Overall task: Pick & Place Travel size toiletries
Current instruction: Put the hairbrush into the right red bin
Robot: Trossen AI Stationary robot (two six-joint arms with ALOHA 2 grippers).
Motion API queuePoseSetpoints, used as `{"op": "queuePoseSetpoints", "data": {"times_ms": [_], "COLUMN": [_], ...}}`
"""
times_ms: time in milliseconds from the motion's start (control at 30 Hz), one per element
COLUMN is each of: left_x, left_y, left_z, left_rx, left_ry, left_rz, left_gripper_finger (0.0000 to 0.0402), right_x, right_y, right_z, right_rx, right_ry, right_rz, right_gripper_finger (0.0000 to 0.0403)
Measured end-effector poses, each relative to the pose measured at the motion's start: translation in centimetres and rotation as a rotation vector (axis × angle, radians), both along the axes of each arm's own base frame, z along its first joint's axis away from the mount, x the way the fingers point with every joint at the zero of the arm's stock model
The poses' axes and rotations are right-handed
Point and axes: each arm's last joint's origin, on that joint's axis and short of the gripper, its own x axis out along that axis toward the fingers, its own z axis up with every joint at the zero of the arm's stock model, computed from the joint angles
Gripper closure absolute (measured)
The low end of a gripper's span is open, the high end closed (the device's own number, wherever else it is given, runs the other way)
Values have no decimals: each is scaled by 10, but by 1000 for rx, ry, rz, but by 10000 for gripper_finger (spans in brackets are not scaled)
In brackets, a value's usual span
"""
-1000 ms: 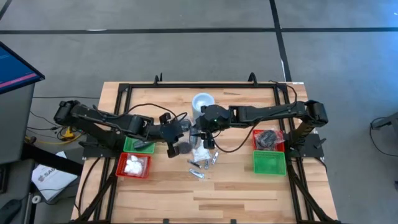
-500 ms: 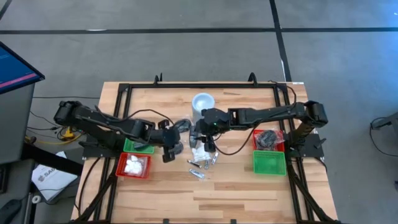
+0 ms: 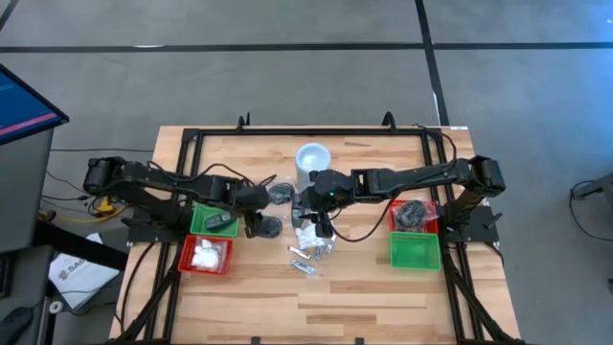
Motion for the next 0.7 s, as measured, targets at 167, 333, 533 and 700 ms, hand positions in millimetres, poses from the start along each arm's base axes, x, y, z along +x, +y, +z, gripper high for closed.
{"op": "queuePoseSetpoints", "data": {"times_ms": [167, 333, 533, 700], "left_x": [-5, -8, -8, -6], "left_y": [12, 14, 14, 13], "left_z": [-8, -13, -13, -20], "left_rx": [-51, -50, -14, -35], "left_ry": [24, 43, 56, 96], "left_rz": [15, -73, -178, -238], "left_gripper_finger": [230, 220, 223, 227], "right_x": [0, 0, 0, 0], "right_y": [0, 0, 0, 0], "right_z": [0, 0, 1, 1], "right_rx": [0, 0, 0, 0], "right_ry": [0, -2, -5, -5], "right_rz": [0, 0, 0, -1], "right_gripper_finger": [244, 244, 244, 244]}}
